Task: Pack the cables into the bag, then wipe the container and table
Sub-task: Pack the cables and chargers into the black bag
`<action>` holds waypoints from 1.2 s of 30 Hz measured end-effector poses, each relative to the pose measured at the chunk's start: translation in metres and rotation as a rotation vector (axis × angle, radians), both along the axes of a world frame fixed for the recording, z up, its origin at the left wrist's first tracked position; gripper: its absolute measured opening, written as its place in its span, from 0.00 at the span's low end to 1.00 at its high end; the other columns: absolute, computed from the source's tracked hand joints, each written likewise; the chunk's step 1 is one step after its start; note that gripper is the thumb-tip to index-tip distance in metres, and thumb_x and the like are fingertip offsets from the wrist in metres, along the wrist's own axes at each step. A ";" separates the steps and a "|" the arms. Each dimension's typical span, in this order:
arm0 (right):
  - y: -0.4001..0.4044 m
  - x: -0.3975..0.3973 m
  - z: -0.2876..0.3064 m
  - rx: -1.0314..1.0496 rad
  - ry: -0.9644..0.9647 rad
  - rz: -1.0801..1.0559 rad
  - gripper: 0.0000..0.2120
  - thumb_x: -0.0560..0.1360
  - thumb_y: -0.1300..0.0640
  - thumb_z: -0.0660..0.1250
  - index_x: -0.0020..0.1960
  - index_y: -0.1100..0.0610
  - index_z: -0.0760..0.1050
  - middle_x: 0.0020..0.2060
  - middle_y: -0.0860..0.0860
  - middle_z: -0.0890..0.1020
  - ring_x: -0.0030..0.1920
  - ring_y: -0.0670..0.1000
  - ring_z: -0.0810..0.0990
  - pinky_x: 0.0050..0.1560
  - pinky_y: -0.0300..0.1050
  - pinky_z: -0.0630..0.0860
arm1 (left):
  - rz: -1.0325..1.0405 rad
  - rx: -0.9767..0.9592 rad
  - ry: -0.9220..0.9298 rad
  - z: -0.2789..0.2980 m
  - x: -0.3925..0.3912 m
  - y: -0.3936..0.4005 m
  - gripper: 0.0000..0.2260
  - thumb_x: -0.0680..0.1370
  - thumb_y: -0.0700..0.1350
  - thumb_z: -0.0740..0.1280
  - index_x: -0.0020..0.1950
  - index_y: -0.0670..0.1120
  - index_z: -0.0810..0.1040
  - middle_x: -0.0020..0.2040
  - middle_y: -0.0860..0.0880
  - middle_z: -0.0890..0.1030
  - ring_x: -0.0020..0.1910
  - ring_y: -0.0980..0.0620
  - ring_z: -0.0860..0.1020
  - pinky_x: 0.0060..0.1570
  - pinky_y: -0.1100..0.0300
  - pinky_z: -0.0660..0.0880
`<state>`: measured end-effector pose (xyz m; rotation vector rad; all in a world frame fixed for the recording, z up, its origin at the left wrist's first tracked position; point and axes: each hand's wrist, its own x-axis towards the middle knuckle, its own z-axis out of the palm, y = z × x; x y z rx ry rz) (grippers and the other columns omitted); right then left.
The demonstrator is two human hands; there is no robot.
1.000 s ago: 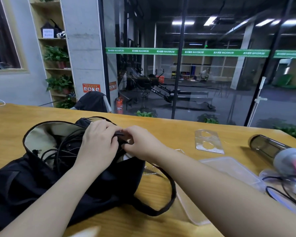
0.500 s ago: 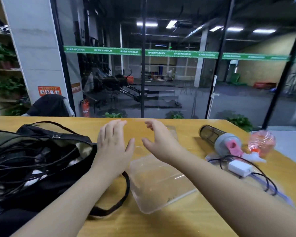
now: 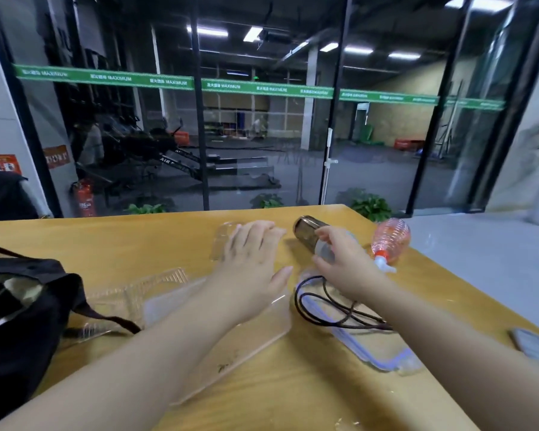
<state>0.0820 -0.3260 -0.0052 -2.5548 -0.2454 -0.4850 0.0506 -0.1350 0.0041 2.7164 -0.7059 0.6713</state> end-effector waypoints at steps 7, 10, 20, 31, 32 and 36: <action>-0.062 -0.004 -0.008 -0.051 0.051 -0.098 0.08 0.77 0.56 0.64 0.53 0.58 0.77 0.49 0.51 0.79 0.52 0.52 0.77 0.52 0.46 0.73 | -0.153 0.315 0.080 -0.006 0.014 -0.057 0.18 0.78 0.56 0.59 0.66 0.51 0.70 0.67 0.52 0.67 0.72 0.51 0.53 0.71 0.54 0.36; -0.078 -0.004 -0.016 -0.144 0.155 -0.112 0.14 0.76 0.54 0.65 0.60 0.57 0.75 0.56 0.52 0.76 0.59 0.52 0.74 0.56 0.43 0.70 | -0.201 0.455 0.203 -0.016 0.019 -0.074 0.20 0.76 0.57 0.61 0.65 0.49 0.72 0.65 0.50 0.69 0.70 0.50 0.57 0.72 0.50 0.39; -0.090 0.009 -0.045 -0.101 0.335 -0.161 0.40 0.70 0.42 0.71 0.74 0.56 0.59 0.69 0.51 0.69 0.68 0.53 0.67 0.59 0.44 0.69 | -0.243 0.511 0.384 -0.037 0.024 -0.079 0.11 0.77 0.53 0.63 0.56 0.51 0.76 0.54 0.50 0.78 0.56 0.46 0.75 0.54 0.51 0.73; -0.085 0.017 -0.054 -0.401 0.167 -0.210 0.32 0.71 0.37 0.66 0.68 0.54 0.66 0.66 0.50 0.72 0.66 0.54 0.67 0.61 0.48 0.67 | -0.212 0.636 0.229 -0.037 0.030 -0.087 0.10 0.77 0.45 0.65 0.57 0.49 0.76 0.57 0.49 0.75 0.57 0.45 0.74 0.56 0.53 0.69; -0.084 0.017 -0.055 -0.424 0.167 -0.225 0.32 0.71 0.36 0.65 0.68 0.54 0.66 0.65 0.50 0.72 0.66 0.54 0.67 0.61 0.49 0.66 | -0.214 0.631 0.249 -0.036 0.031 -0.087 0.12 0.76 0.46 0.66 0.59 0.49 0.75 0.58 0.49 0.75 0.58 0.45 0.74 0.56 0.53 0.68; -0.081 0.020 -0.055 -0.435 0.213 -0.246 0.31 0.71 0.34 0.64 0.66 0.53 0.68 0.62 0.51 0.74 0.63 0.56 0.69 0.60 0.49 0.66 | -0.246 0.611 0.297 -0.037 0.036 -0.086 0.11 0.76 0.46 0.66 0.58 0.51 0.76 0.55 0.51 0.78 0.56 0.47 0.75 0.53 0.55 0.66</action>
